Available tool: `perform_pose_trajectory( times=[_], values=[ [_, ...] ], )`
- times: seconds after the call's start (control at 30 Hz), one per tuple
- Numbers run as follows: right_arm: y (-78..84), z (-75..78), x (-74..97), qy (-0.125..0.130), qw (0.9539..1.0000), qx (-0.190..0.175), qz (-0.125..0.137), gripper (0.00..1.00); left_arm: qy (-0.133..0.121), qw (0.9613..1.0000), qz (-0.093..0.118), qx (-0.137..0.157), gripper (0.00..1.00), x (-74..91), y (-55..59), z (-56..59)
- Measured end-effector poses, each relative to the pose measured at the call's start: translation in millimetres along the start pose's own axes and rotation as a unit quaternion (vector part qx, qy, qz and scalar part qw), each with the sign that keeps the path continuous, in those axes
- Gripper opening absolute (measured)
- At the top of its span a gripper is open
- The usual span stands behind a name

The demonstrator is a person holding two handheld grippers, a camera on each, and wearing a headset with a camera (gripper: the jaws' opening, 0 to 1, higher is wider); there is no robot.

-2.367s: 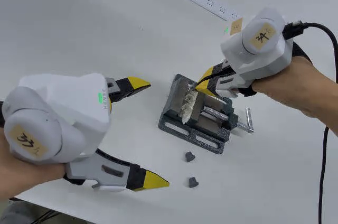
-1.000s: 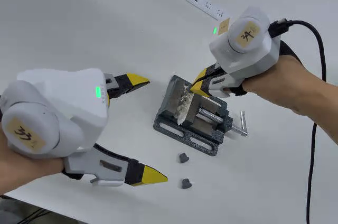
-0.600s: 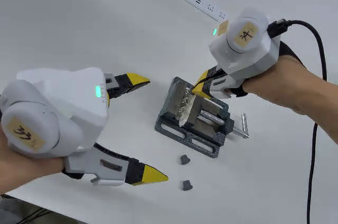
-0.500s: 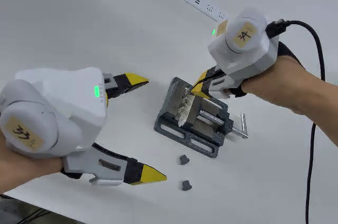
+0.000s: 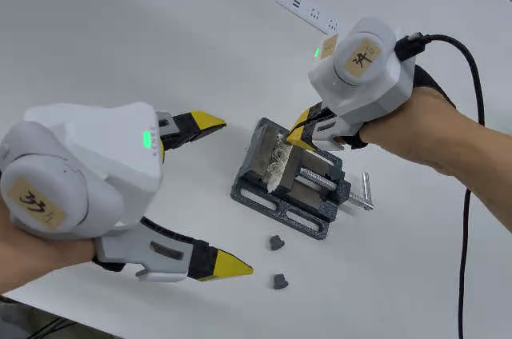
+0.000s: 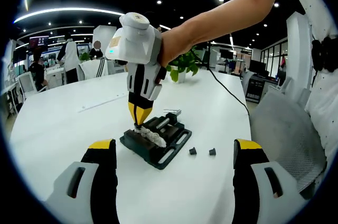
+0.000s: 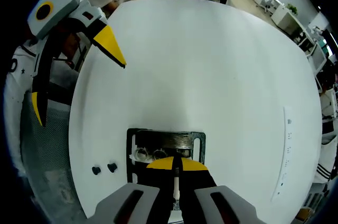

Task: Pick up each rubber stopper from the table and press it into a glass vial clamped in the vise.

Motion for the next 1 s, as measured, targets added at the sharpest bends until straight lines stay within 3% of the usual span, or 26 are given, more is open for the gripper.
perform_pose_trajectory(
  times=[0.43,0.67,1.0],
  values=[
    [4.1,0.0,0.2,0.003,0.9999,-0.006,0.016,0.00,-0.001,1.0000,-0.004,-0.005,0.91,2.2,-3.9,2.3],
    [4.4,-2.4,1.8,0.009,0.9997,0.014,0.018,0.00,-0.005,0.9999,-0.007,-0.012,0.91,5.6,-7.6,0.1],
    [4.0,-2.1,4.2,0.015,0.9992,-0.006,0.037,0.00,-0.003,0.9997,-0.014,-0.018,0.91,8.6,-10.4,0.5]
  ],
)
Point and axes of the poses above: the centre of the closed fingertips' face, and the gripper's own axes: x roughly backward along the fingers, z roughly to its right, y roughly out of its underside, the point moved 6 cm from there along x, roughly backward along the fingers, and after that the axes turned 1 degree about x, right-handed, at the moved point
